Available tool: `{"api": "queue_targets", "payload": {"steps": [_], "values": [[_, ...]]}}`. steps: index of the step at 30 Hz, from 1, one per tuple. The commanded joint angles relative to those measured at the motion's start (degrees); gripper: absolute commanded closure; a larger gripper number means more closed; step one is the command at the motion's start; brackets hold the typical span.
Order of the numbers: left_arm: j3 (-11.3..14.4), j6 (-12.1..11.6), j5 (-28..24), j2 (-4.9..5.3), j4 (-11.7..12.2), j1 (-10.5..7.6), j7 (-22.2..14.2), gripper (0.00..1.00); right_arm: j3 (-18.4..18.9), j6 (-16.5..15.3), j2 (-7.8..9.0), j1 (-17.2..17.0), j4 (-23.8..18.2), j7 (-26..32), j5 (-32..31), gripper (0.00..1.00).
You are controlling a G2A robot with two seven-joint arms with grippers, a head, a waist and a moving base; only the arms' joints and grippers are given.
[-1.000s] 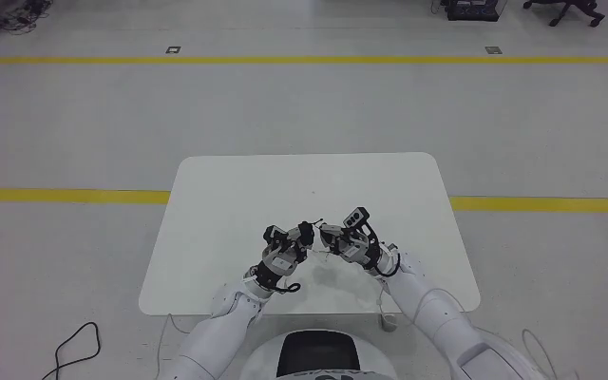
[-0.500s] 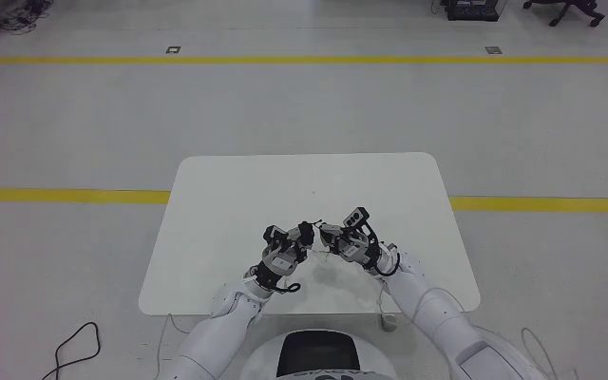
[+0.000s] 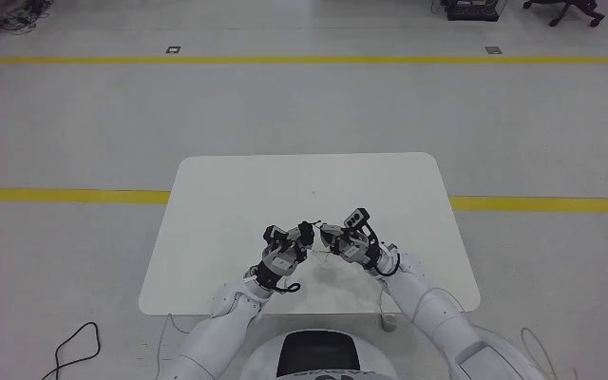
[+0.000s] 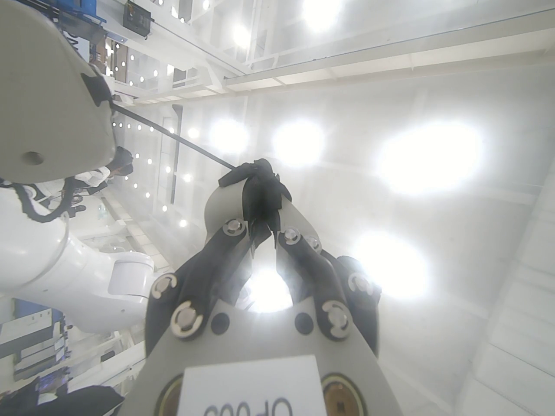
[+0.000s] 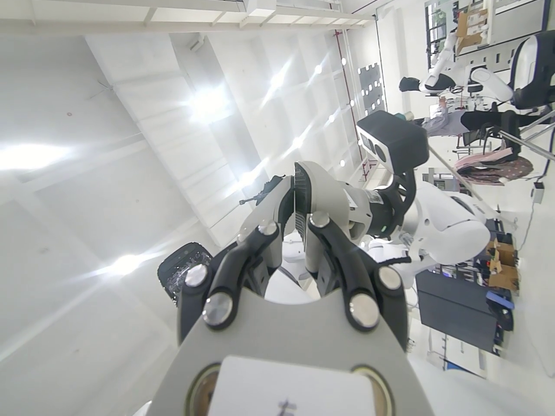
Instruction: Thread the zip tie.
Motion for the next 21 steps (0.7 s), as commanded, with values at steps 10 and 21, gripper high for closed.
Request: {"api": "queue_targets", "payload": {"steps": [10,21], "values": [[0.00,0.00,0.00,0.00,0.00,0.00,0.00,1.00,0.22,0.00,-0.04,-0.10,0.16,0.00,-0.26,1.00],[0.00,0.00,0.00,0.00,0.00,0.00,0.00,1.00,0.43,0.00,-0.09,-0.28,0.27,0.00,-0.45,1.00]]}}
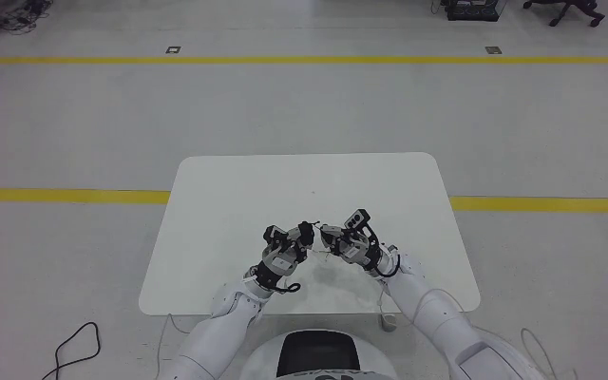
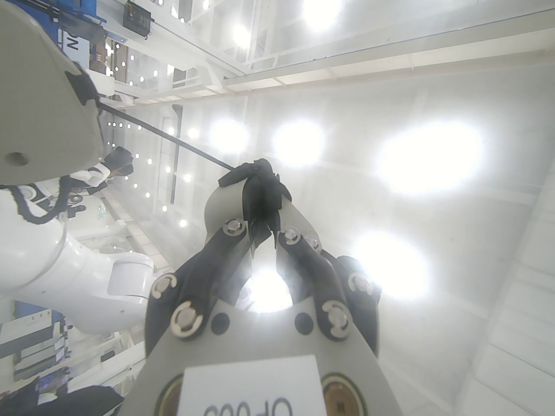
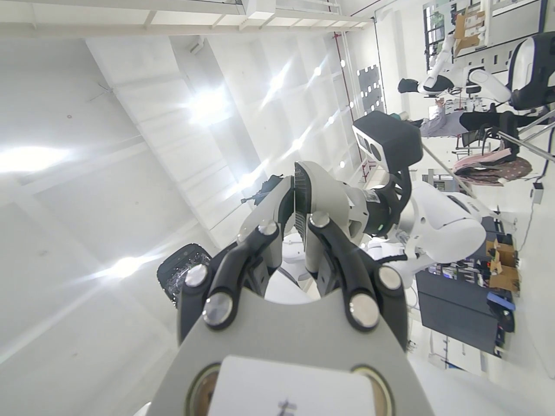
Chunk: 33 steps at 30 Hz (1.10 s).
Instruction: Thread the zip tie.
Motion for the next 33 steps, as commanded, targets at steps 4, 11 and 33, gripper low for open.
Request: {"api": "queue_targets", "payload": {"steps": [4,11,33], "values": [[0.00,0.00,0.00,0.00,0.00,0.00,0.00,1.00,0.10,0.00,-0.06,-0.05,0.14,0.00,-0.05,1.00],[0.00,0.00,0.00,0.00,0.00,0.00,0.00,1.00,0.07,0.00,-0.18,0.02,0.37,0.00,-0.15,1.00],[0.00,0.00,0.00,0.00,0.00,0.00,0.00,1.00,-0.07,0.06,-0.50,0.40,1.48,0.00,-0.03,1.00]]}}
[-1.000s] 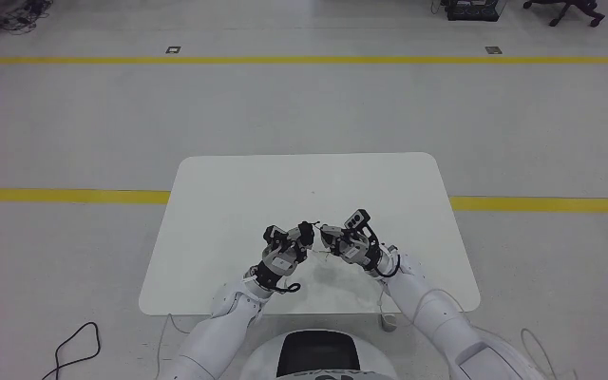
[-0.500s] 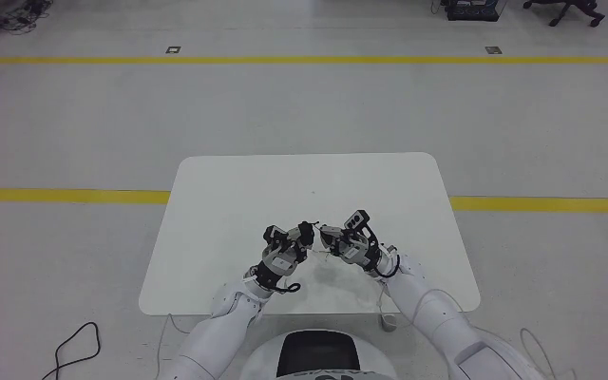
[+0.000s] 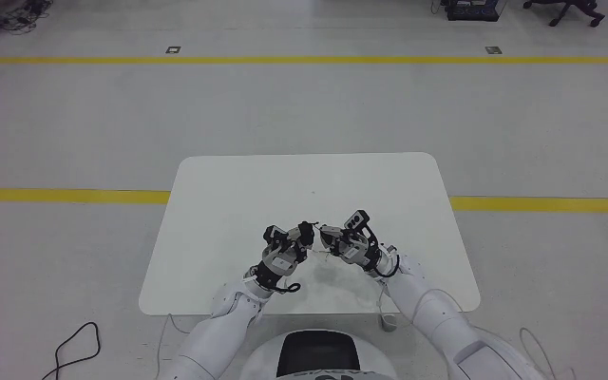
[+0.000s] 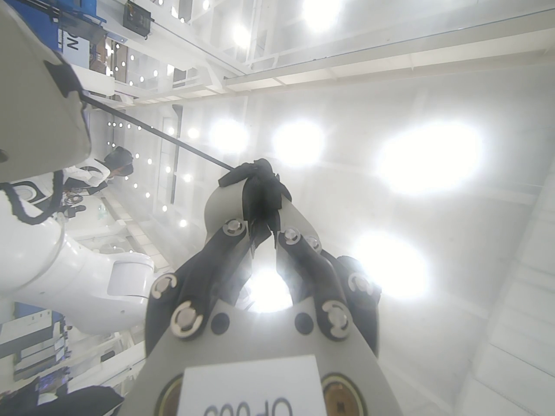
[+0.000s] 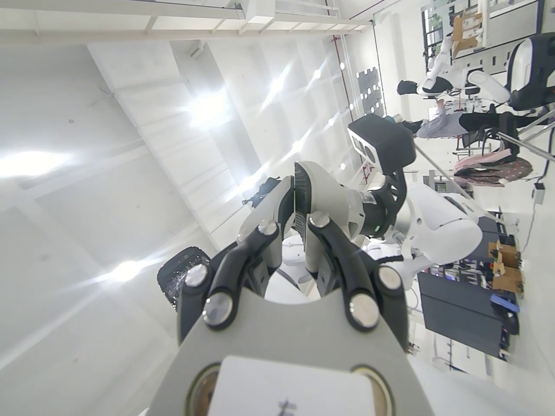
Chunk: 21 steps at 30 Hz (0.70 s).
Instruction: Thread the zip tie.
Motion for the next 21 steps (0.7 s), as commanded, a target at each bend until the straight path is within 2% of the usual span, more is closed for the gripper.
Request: {"api": "queue_targets", "payload": {"steps": [1,21], "values": [[0.00,0.00,0.00,0.00,0.00,0.00,0.00,1.00,0.00,-0.01,-0.02,0.02,0.07,0.00,0.00,1.00],[0.00,0.00,0.00,0.00,0.00,0.00,0.00,1.00,-0.01,-0.05,-0.18,0.12,0.68,0.00,-0.04,1.00]]}}
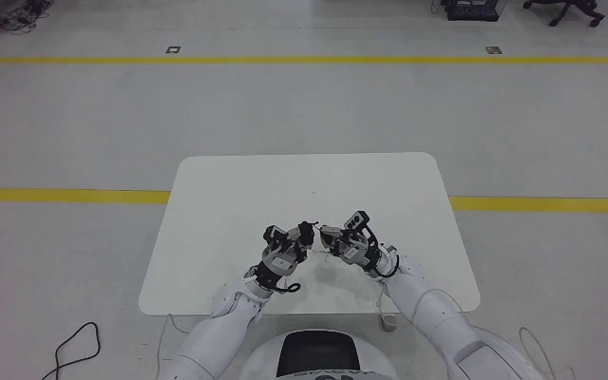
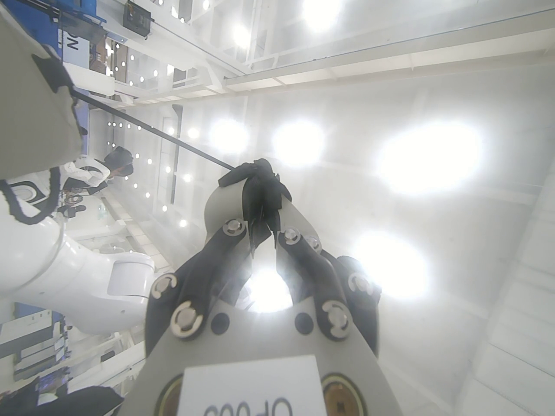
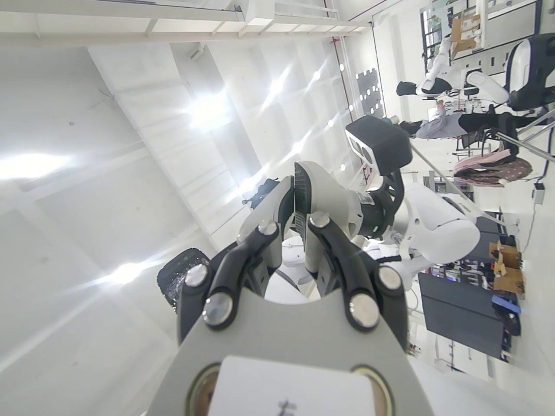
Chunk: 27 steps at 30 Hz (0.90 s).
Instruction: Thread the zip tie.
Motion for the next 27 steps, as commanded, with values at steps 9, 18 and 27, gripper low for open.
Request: {"api": "queue_targets", "payload": {"steps": [9,18,27], "values": [[0.00,0.00,0.00,0.00,0.00,0.00,0.00,1.00,0.12,0.00,-0.04,0.04,0.20,0.00,-0.17,1.00],[0.00,0.00,0.00,0.00,0.00,0.00,0.00,1.00,0.46,0.00,-0.11,0.19,0.63,0.00,-0.72,1.00],[0.00,0.00,0.00,0.00,0.00,0.00,0.00,1.00,1.23,0.00,-0.22,0.19,0.69,0.00,-1.67,1.00]]}}
